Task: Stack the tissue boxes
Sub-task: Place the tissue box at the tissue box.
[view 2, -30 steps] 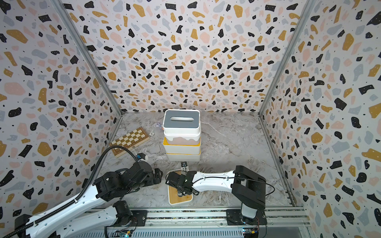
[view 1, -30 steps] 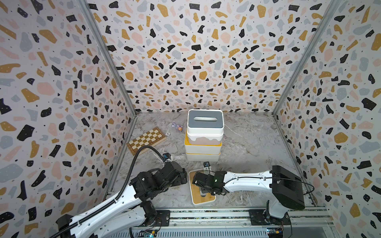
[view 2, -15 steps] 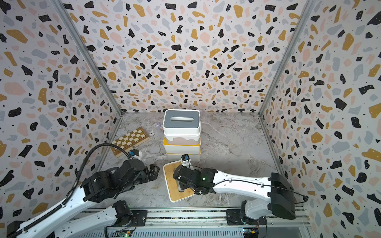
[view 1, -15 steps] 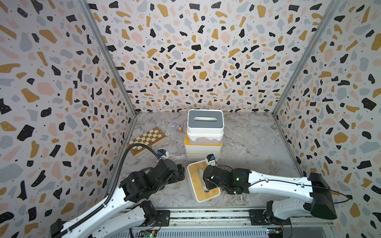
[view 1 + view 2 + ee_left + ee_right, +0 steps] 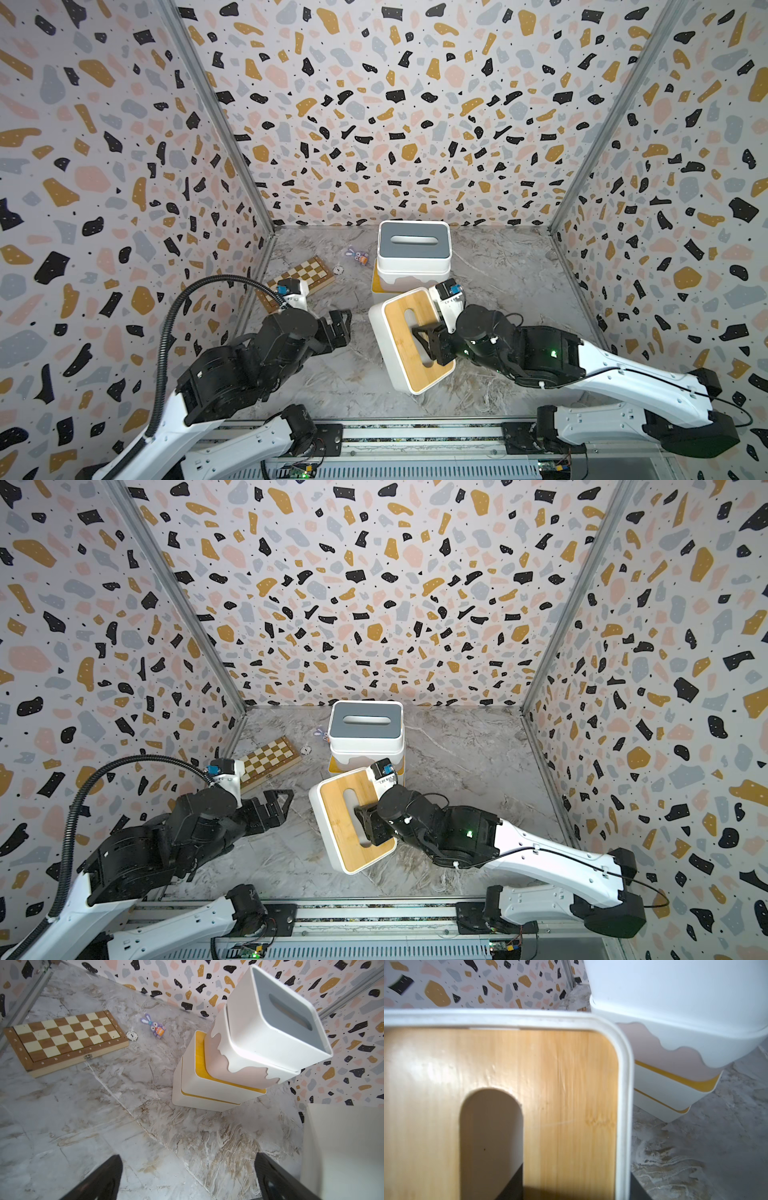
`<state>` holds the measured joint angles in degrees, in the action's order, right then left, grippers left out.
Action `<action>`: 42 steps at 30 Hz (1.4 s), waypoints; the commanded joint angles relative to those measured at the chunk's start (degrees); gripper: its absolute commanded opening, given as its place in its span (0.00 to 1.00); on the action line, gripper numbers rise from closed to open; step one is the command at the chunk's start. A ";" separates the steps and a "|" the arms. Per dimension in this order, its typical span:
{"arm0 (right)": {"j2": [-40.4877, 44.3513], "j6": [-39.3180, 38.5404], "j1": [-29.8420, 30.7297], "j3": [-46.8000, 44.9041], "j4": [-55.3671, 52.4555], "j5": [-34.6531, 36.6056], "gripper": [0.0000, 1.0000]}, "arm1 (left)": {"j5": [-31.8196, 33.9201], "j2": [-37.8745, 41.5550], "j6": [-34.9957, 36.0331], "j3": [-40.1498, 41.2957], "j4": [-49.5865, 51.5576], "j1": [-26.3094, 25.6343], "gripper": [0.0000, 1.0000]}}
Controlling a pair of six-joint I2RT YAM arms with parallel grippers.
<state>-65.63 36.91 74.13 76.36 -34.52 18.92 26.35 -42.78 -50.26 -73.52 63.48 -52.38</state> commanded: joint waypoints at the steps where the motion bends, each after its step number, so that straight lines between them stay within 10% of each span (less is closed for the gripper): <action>1: -0.49 -3.55 0.23 7.84 -0.63 2.25 0.40 | 2.28 -1.60 5.00 -4.03 0.73 0.32 0.99; 12: -13.58 -12.43 -10.22 38.67 -12.31 2.86 0.40 | 5.49 -11.63 18.78 -19.50 -6.35 0.92 0.99; 21: -27.03 -16.03 -25.91 56.33 -20.47 -5.38 0.40 | -7.20 -19.26 21.76 -23.82 -12.83 9.84 1.00; 42: -39.19 -17.29 -34.74 63.37 -22.08 -14.79 0.51 | -21.43 -22.92 16.64 -17.89 -20.06 20.38 1.00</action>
<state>-104.90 19.99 39.88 137.43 -57.60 6.55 6.59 -65.73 -32.82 -91.92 46.22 -32.64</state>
